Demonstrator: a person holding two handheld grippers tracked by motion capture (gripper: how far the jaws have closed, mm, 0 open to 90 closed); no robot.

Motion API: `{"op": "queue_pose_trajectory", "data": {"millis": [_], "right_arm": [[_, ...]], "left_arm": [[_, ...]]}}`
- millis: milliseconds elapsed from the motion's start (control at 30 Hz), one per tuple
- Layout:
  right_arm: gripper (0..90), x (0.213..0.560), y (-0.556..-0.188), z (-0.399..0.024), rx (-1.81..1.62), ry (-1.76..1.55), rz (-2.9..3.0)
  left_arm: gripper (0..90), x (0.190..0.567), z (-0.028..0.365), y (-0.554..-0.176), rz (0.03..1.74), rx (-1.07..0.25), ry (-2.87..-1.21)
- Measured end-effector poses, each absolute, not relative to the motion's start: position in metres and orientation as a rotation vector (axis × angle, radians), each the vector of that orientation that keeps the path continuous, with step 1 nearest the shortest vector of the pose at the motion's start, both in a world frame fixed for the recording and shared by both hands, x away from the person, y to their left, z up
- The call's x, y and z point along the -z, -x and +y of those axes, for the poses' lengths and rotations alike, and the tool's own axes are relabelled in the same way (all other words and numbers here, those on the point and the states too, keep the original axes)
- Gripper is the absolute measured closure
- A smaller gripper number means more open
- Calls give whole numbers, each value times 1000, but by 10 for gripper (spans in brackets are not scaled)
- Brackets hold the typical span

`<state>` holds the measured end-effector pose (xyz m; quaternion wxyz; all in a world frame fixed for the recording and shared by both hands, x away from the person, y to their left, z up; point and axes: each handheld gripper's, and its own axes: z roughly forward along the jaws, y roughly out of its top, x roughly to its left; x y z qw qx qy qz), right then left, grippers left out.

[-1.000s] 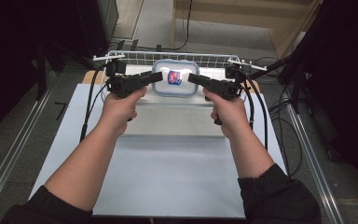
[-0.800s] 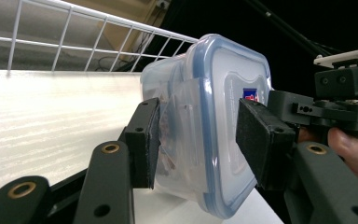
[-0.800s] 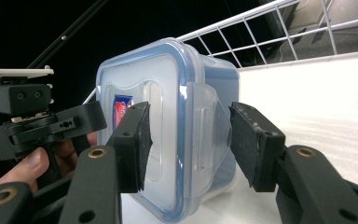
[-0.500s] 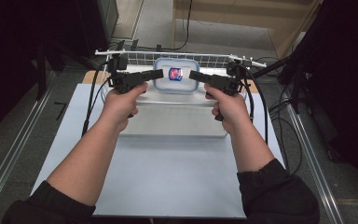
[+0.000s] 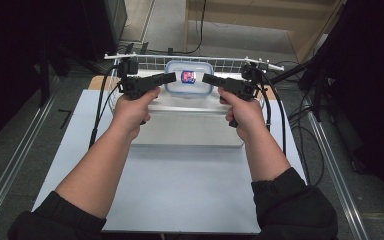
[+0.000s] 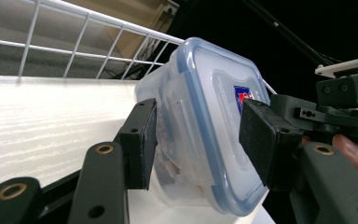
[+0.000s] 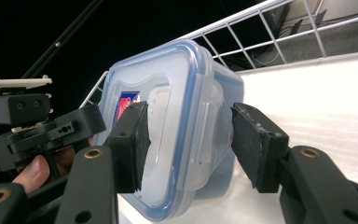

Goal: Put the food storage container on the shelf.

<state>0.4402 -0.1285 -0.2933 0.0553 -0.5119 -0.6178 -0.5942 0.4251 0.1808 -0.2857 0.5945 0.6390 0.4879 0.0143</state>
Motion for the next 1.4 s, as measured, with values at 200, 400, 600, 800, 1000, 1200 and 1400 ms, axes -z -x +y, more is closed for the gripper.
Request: {"op": "queue_pose_trajectory", "data": {"millis": [200,400,600,800,1000,1200,1400], "right_arm": [[457,294,-445,-127,1797,1581,-1868],[467,295,-449,-126,1791,1574,-1899],[427,293,-448,-127,1806,1577,-1899],[364,285,-440,-131,1833,1562,-1910],[309,273,-421,-133,1900,1538,-1971],[207,266,-399,-134,1928,1501,-2066],[147,274,-372,-134,1949,1498,-2198]], "left_arm": [[468,287,181,-430,1147,-42,-1483],[492,288,182,-432,1152,-45,-1482],[455,285,182,-430,1149,-68,-1477],[428,275,183,-420,1130,-116,-1481],[358,264,184,-398,1083,-205,-1491],[302,257,186,-373,1049,-273,-1516],[254,264,189,-341,1002,-401,-1592]]}}
